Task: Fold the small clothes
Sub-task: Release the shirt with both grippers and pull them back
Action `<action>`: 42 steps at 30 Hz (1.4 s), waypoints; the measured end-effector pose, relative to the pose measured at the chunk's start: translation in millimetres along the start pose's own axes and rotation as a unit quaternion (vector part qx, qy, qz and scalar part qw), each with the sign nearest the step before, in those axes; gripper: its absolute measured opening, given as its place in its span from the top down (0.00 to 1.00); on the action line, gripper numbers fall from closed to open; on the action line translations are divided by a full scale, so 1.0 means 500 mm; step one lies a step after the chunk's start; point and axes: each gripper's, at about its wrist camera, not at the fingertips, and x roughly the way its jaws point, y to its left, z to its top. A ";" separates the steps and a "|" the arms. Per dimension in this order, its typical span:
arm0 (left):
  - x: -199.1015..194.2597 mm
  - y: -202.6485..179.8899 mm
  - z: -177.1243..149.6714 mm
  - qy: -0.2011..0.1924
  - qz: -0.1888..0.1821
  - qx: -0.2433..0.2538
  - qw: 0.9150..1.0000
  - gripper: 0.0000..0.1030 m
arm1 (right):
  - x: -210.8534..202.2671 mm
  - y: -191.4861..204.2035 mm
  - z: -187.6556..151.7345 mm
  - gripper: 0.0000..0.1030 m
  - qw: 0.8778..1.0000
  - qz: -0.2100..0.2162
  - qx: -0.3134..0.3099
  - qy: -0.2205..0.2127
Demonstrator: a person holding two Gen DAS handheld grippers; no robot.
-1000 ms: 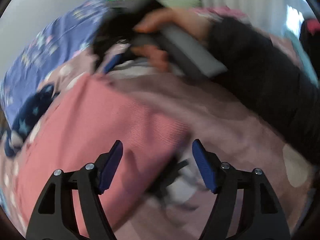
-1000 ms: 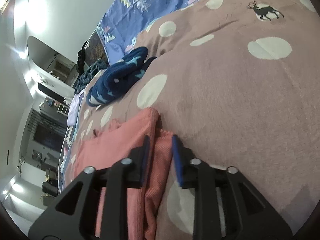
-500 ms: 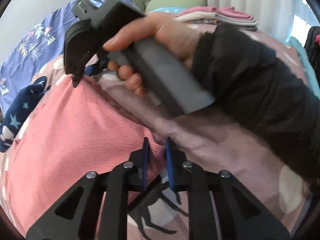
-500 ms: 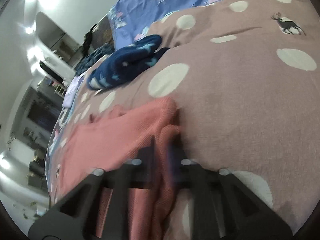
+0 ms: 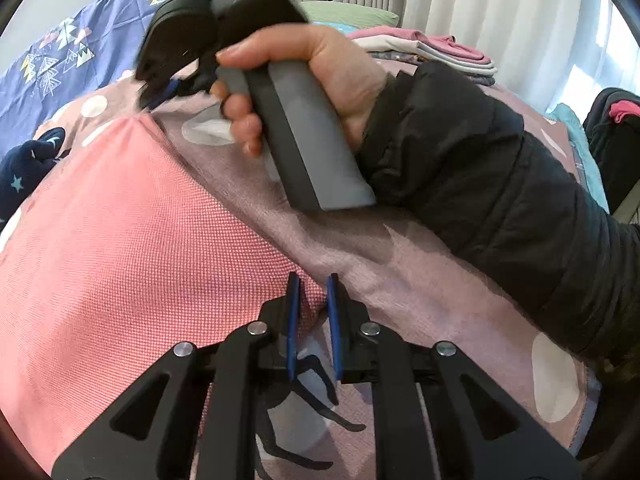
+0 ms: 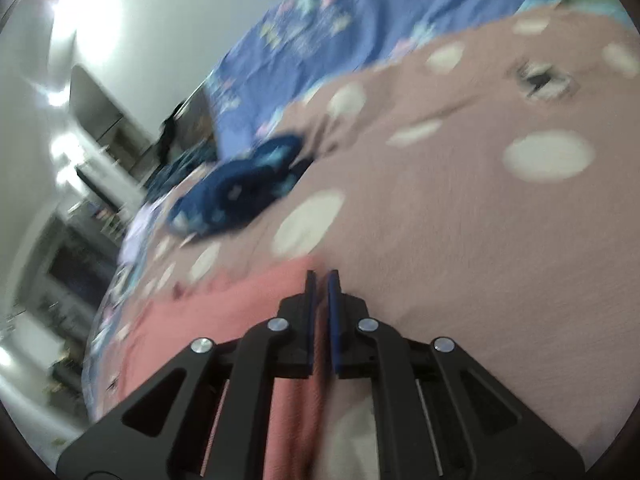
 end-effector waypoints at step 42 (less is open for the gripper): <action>-0.415 0.394 -0.451 -0.082 0.125 -0.254 0.956 0.98 | -0.117 0.642 -0.555 0.55 0.844 0.019 -0.535 0.044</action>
